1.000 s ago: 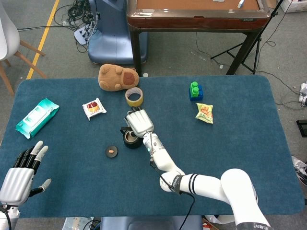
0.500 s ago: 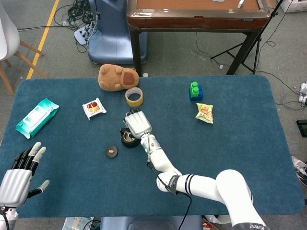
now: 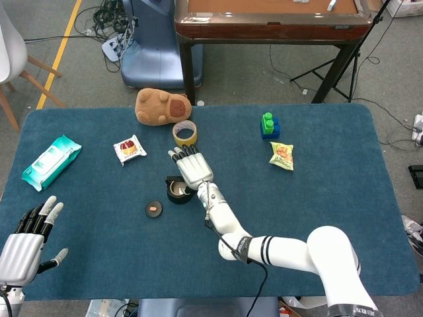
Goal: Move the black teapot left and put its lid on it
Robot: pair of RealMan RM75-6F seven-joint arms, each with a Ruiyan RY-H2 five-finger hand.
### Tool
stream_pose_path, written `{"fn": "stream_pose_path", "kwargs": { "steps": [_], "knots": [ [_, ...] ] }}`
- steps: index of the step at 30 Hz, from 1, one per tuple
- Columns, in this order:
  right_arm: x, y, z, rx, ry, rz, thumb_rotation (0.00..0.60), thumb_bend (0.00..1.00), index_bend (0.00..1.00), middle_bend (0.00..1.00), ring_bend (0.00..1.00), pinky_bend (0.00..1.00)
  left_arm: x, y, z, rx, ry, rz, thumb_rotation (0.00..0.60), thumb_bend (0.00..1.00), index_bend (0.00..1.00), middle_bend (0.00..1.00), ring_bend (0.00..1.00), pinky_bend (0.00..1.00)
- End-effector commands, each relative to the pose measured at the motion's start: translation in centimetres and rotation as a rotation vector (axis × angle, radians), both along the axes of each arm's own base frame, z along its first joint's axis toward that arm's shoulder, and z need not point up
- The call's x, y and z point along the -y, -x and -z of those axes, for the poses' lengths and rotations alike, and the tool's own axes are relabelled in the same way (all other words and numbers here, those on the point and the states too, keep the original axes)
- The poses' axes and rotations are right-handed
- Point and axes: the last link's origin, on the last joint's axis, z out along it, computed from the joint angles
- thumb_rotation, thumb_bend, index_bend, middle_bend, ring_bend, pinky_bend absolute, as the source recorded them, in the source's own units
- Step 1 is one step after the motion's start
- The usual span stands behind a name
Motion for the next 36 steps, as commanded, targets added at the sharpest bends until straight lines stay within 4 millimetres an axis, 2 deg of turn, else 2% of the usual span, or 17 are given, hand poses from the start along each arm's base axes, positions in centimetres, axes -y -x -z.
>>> {"fn": "stream_pose_path", "kwargs": {
  "steps": [1,5,9,19,25,29,33,36],
  "knots": [
    [-0.1,0.2,-1.1,0.017,0.007,-0.007,0.600,0.00,0.06,0.10,0.00,0.00,0.0,0.0,0.0,0.001,-0.001,0.000,0.600,0.20,0.03,0.00,0.00,0.06],
    [-0.4,0.5,-2.7,0.044,0.016,-0.034,0.600,0.00,0.06,0.10,0.00,0.00,0.0,0.1,0.0,-0.001,0.000,-0.002,0.600,0.20,0.03,0.00,0.00,0.06],
    [-0.6,0.6,-3.3,0.032,0.027,-0.061,0.600,0.00,0.06,0.10,0.00,0.00,-0.1,0.0,0.0,-0.004,0.005,-0.001,0.600,0.20,0.03,0.00,0.00,0.06],
    [0.3,0.1,-1.6,0.007,0.045,-0.037,0.600,0.00,0.06,0.10,0.00,0.00,0.0,0.1,0.0,-0.002,0.000,-0.010,0.600,0.20,0.03,0.00,0.00,0.06],
    [1.5,0.2,-1.0,-0.018,0.098,-0.011,0.600,0.00,0.06,0.10,0.00,0.00,0.1,0.4,-0.1,-0.006,0.002,-0.017,0.600,0.20,0.02,0.00,0.00,0.06],
    [1.7,0.2,-1.0,0.006,0.098,-0.003,0.600,0.00,0.06,0.10,0.00,0.00,0.1,0.4,-0.1,-0.009,0.004,-0.015,0.600,0.20,0.03,0.00,0.00,0.06],
    [1.2,0.2,-2.4,0.066,0.089,-0.016,0.600,0.00,0.06,0.10,0.00,0.00,-0.1,0.5,-0.2,-0.007,0.008,-0.010,0.600,0.20,0.03,0.00,0.00,0.06],
    [0.5,1.1,-4.4,0.079,0.109,-0.051,0.600,0.00,0.06,0.12,0.00,0.00,-0.7,0.6,-0.3,-0.003,0.025,0.004,0.600,0.20,0.06,0.00,0.00,0.06]
  ]
}}
